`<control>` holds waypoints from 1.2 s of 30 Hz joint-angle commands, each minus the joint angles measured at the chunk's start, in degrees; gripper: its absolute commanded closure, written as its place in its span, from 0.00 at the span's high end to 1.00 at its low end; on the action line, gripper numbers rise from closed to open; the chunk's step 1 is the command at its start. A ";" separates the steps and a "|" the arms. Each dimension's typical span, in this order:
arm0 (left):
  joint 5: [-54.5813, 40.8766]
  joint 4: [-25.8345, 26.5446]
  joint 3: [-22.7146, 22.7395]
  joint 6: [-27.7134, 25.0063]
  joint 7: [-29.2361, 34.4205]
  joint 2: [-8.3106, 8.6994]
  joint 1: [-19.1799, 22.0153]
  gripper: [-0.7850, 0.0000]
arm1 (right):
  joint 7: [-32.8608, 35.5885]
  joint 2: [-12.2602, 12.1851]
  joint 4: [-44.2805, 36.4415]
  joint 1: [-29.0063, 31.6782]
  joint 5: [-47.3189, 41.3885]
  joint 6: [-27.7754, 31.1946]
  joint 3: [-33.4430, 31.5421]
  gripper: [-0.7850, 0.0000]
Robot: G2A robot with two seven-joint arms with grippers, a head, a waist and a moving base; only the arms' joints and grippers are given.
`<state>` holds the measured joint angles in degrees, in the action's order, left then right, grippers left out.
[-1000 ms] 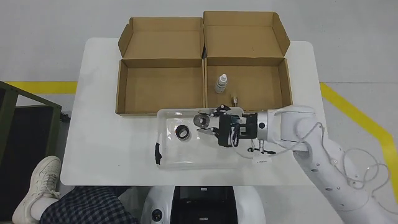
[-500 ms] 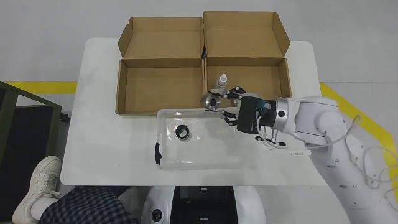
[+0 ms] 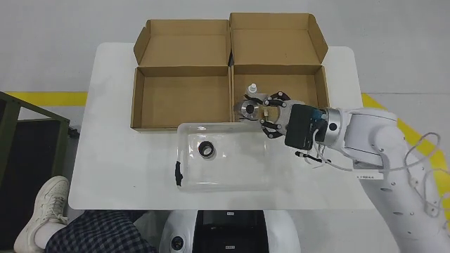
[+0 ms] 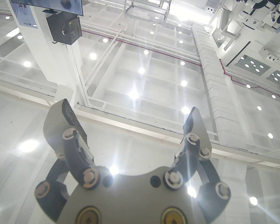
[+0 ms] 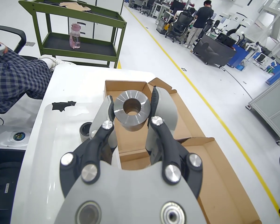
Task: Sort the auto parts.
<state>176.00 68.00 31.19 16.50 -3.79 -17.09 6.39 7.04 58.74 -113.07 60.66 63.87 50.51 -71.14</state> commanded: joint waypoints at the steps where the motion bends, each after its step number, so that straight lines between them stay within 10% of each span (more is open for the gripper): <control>1: 0.00 0.00 0.00 0.00 0.00 0.00 0.00 1.00 | -0.15 -0.07 -0.17 0.28 0.04 -0.05 -0.46 0.00; 36: 0.00 0.00 0.00 0.00 0.00 0.00 0.00 1.00 | 1.10 5.94 24.20 -15.47 -0.65 -10.63 20.76 0.00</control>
<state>176.00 68.00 31.19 16.50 -3.79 -17.09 6.39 7.94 64.38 -90.04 45.89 63.46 40.34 -51.08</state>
